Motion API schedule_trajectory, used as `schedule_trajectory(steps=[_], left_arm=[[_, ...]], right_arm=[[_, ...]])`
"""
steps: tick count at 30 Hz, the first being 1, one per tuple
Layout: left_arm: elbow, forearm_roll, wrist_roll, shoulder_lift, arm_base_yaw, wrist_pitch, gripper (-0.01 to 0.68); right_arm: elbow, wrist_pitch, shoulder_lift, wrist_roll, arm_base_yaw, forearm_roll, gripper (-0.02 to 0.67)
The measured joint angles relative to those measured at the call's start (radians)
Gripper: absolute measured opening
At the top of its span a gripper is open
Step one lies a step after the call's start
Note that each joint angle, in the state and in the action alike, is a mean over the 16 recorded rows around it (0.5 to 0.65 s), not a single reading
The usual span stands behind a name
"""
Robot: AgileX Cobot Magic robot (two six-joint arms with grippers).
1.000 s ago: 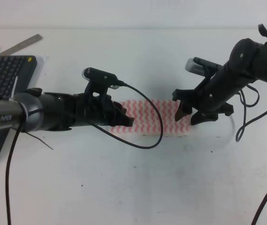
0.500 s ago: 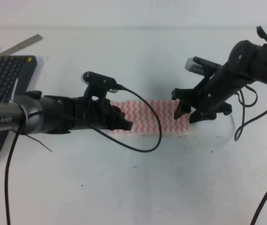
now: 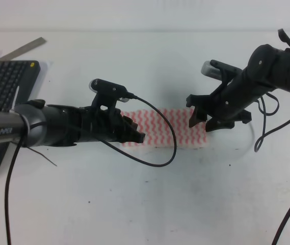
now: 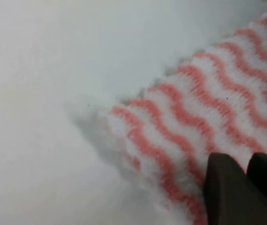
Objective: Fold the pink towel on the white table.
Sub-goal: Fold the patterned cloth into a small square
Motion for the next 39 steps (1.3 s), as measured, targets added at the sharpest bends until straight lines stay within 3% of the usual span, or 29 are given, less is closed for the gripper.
schedule_trajectory(steps=[13,32,39], left_arm=[[0.0,0.0,0.0,0.001,0.0,-0.001,0.087],[0.0,0.0,0.0,0.0,0.0,0.003,0.087],[0.0,0.0,0.0,0.0,0.0,0.004,0.087]], right_arm=[[-0.008,0.002,0.028,-0.001,0.0,0.007,0.324],[-0.008,0.006,0.039,-0.056,-0.002,0.027,0.06],[-0.018,0.001,0.033,-0.102,-0.001,0.062,-0.001]])
